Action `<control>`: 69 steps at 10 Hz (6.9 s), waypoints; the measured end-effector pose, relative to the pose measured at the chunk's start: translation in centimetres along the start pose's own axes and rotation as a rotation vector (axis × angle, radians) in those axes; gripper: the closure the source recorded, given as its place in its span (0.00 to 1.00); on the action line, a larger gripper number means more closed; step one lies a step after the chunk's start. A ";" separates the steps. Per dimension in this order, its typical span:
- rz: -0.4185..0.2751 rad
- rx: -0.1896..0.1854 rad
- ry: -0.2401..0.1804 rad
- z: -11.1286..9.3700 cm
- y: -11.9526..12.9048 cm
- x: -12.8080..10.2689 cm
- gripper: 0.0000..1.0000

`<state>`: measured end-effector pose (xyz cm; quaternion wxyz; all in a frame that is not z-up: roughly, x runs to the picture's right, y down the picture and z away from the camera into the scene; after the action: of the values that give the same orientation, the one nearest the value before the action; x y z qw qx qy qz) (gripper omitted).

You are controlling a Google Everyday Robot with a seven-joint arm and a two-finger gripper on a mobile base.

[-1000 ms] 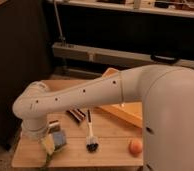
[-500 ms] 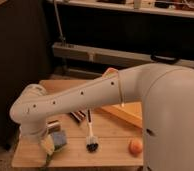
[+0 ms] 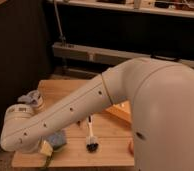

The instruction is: Place pepper in table surface

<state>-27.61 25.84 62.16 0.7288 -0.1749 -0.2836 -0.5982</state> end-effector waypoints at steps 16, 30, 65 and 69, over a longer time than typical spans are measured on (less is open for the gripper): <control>-0.041 -0.058 -0.169 9.0 2.8 -0.6 0.20; -0.025 -0.104 -0.186 11.5 3.3 -0.6 0.20; 0.903 0.531 -0.450 -8.4 22.8 4.5 1.00; 0.995 0.509 -0.455 -7.3 26.9 3.6 1.00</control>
<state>0.45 24.73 61.00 0.8611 -0.2301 -0.4509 -0.0464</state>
